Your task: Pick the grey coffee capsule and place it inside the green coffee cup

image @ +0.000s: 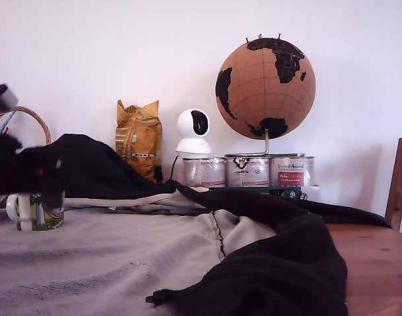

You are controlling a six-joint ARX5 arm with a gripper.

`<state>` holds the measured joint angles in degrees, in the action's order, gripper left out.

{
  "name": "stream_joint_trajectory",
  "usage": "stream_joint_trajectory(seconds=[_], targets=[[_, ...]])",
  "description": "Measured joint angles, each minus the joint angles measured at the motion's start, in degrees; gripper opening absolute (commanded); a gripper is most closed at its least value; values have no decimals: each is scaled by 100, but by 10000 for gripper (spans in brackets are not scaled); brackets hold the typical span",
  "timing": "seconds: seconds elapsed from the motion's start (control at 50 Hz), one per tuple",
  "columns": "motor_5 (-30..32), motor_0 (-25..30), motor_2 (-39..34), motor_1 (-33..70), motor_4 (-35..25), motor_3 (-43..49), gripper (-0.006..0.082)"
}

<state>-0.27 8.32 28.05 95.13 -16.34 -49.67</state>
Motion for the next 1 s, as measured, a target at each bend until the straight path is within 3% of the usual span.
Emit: stream_joint_trajectory(seconds=[0.22,0.44,0.76,0.82,0.92,1.0], targets=[[26,-50,960,0,11,116,200],[197,-439,1823,0,11,1115,200],[199,-962,2107,2,35,1482,207],[199,-951,2107,20,31,1556,288],[199,-942,2107,96,31,1670,499],[199,-942,2107,164,31,1790,509]])
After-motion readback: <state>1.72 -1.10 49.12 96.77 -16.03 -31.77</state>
